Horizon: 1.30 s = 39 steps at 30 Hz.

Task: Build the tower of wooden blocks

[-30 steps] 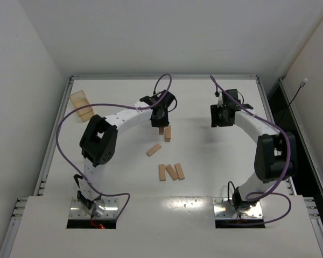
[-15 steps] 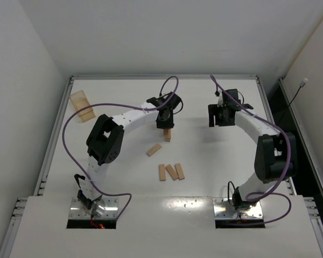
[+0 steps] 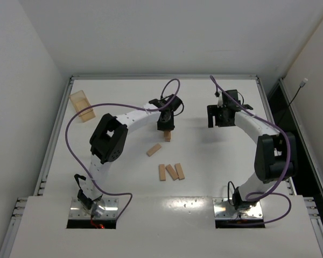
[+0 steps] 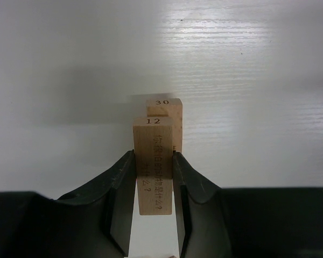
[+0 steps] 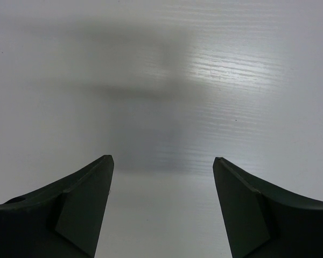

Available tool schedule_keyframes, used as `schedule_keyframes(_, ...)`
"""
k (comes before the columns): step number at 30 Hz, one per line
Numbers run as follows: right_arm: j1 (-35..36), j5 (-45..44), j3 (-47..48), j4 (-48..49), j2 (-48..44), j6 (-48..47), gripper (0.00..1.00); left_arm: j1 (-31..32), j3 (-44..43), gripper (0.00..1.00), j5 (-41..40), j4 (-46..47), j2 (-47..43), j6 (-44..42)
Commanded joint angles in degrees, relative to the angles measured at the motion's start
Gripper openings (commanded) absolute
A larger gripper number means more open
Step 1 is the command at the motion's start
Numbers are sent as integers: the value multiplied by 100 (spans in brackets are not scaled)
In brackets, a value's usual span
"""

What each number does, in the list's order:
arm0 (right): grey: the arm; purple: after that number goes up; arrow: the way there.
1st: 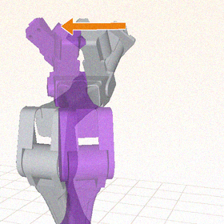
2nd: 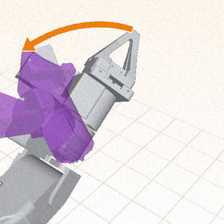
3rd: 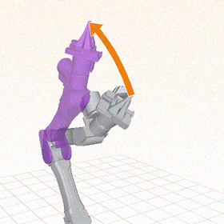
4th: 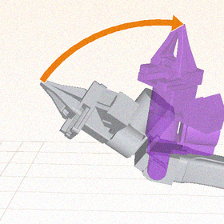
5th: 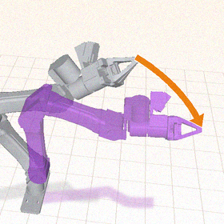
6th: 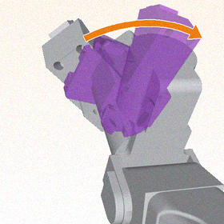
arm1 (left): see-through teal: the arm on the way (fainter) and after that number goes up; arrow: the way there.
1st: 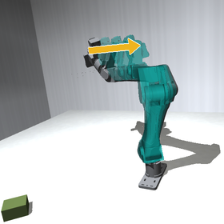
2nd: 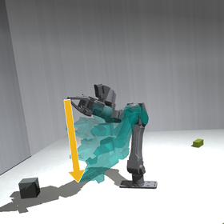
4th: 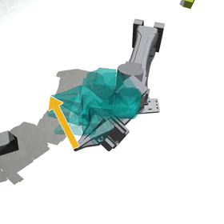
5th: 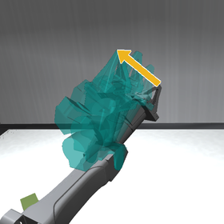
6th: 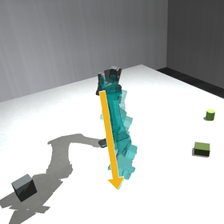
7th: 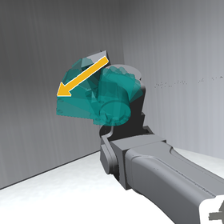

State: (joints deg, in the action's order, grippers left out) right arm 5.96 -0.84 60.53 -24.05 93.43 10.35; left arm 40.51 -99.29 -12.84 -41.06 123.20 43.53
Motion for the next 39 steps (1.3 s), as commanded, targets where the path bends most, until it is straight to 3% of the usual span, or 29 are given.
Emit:
schedule_keyframes(1,-24,31,-15,243,-185,37,72,45,-223,0,89,133,11,-29)
schedule_keyframes(22,-24,242,-68,296,-185,37,72,97,-328,1,89,186,126,-134)
schedule_keyframes(29,-24,242,-68,296,-132,37,72,97,-328,24,142,239,178,-187)
schedule_keyframes(32,-24,242,-68,296,-132,37,72,97,-328,29,194,239,178,-187)
schedule_keyframes(39,-24,295,-68,296,-132,37,72,97,-276,74,194,291,178,-240)
